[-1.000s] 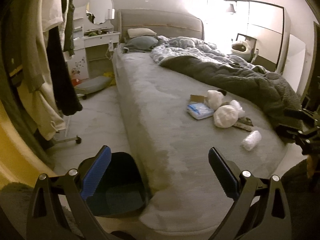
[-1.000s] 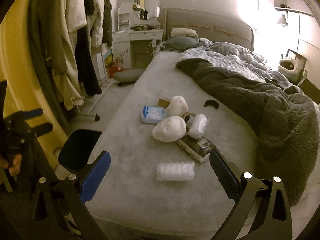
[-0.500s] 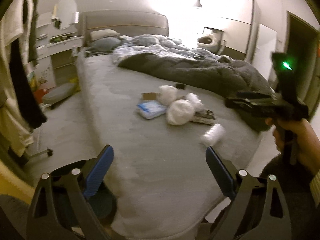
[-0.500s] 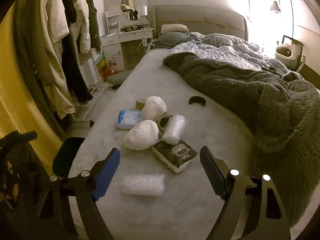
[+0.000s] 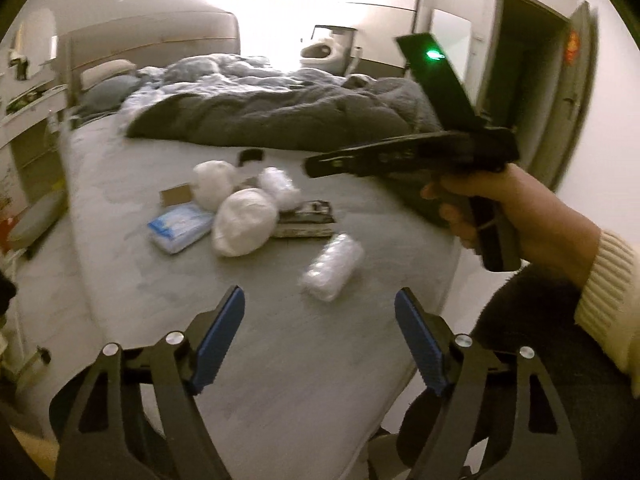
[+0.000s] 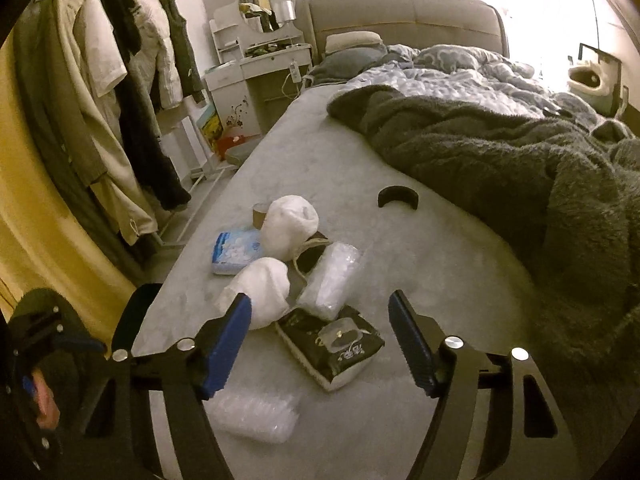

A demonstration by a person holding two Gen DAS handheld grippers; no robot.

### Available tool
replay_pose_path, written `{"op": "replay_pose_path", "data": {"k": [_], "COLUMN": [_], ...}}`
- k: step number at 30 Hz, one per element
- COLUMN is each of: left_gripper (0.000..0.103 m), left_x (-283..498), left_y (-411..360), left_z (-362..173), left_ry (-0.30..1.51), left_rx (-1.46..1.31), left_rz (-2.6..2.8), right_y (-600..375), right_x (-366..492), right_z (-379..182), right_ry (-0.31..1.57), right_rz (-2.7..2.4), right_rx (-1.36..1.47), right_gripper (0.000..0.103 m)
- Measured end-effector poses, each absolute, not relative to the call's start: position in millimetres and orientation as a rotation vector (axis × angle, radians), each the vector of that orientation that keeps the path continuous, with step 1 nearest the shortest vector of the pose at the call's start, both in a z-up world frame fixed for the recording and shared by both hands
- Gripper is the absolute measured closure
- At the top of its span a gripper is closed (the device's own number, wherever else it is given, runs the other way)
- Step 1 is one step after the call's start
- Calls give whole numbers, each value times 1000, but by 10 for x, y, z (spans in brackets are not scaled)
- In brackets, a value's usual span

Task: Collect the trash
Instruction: 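Move the left tool to the bubble-wrap roll and close on it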

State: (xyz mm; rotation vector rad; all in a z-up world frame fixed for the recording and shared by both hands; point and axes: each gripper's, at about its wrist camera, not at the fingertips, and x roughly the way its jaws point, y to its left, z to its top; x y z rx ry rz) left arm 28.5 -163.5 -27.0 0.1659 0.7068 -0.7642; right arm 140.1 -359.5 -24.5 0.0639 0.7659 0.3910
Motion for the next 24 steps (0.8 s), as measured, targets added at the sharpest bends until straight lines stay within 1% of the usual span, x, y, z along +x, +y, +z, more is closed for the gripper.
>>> {"op": "replay_pose_path", "data": {"k": [2,7,10,13,18,24], "left_gripper": [27,29,31,36,37,40], "left_x": [328,554,675,785,883,937], "left_y": [-1723,-1898,-1936,-1986,-2121,-2264], "left_z": [-297,-483,-579,-657,-723,-781], "left_ry": [708,728,743,766,778,796], "left_rx": [199,297,304,298,294,289], "left_rz": [-793,-863,-914,-973,-1020,-1069], "right_y": [-3625,-3701,-3658,-3621,-3662,-3583], "right_x": [1439,1540,1599,1644,1703,1803], "right_z": [-288,-316,-370,-416,-420,-445], "right_ry": [788,803,827,841,838,851], "right_rz": [380,377,378,378,364,350], "right_rx": [89,155,155,149,208,226], "right_gripper": [36,37,38,41,45,48]}}
